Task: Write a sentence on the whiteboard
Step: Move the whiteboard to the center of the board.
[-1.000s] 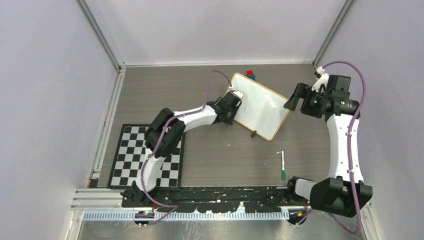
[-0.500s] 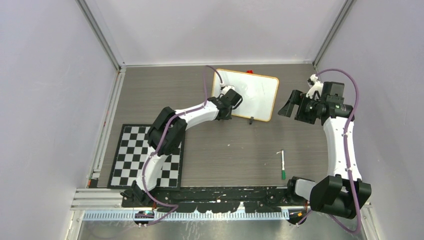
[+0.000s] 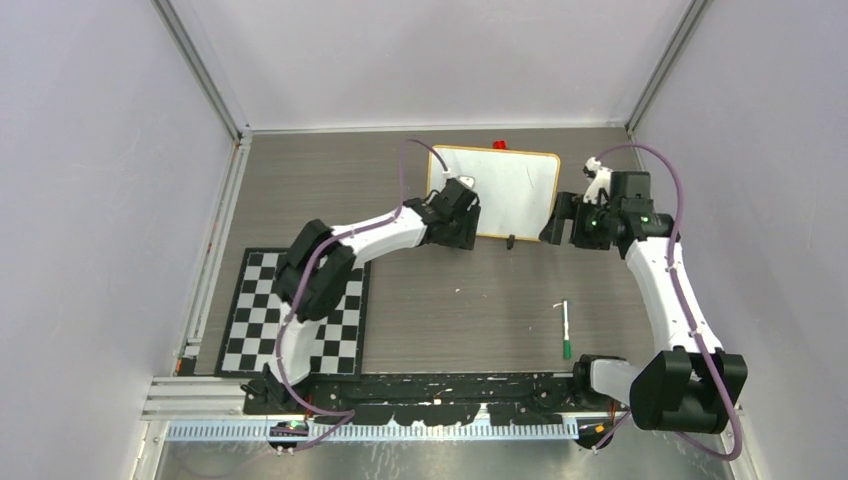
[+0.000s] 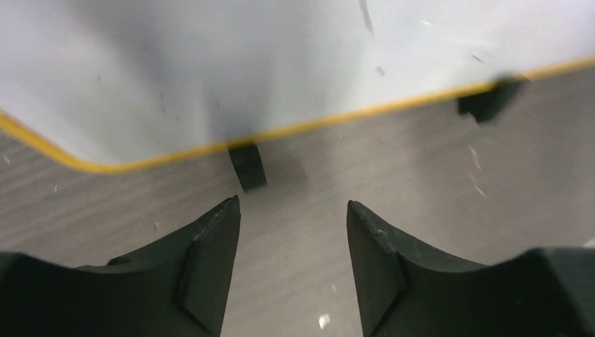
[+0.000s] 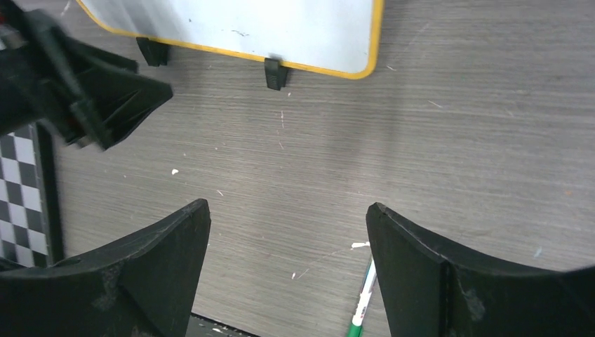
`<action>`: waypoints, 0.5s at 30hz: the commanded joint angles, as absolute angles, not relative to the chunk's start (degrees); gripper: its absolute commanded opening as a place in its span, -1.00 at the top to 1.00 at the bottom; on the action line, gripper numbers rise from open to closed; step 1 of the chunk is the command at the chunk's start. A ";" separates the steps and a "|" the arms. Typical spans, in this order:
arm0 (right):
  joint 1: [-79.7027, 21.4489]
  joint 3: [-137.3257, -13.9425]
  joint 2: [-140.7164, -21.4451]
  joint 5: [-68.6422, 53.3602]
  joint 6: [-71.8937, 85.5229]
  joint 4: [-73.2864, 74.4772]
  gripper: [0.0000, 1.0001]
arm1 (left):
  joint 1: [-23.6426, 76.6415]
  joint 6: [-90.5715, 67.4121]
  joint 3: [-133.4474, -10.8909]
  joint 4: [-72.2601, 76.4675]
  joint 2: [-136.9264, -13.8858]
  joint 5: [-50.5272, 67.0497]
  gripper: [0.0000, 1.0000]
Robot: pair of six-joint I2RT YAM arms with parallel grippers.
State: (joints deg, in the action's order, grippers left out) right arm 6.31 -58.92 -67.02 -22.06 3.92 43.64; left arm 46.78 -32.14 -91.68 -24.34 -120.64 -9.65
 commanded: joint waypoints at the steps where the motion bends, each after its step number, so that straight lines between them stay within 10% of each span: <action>1: 0.84 -57.55 -67.19 -15.01 4.23 36.63 -0.70 | 46.96 -24.99 -84.63 -14.52 -106.59 -1.54 -0.26; 15: -13.28 -54.40 -80.68 -5.86 11.93 21.05 -0.47 | 26.85 -13.34 -78.13 -22.55 -92.44 12.13 -0.91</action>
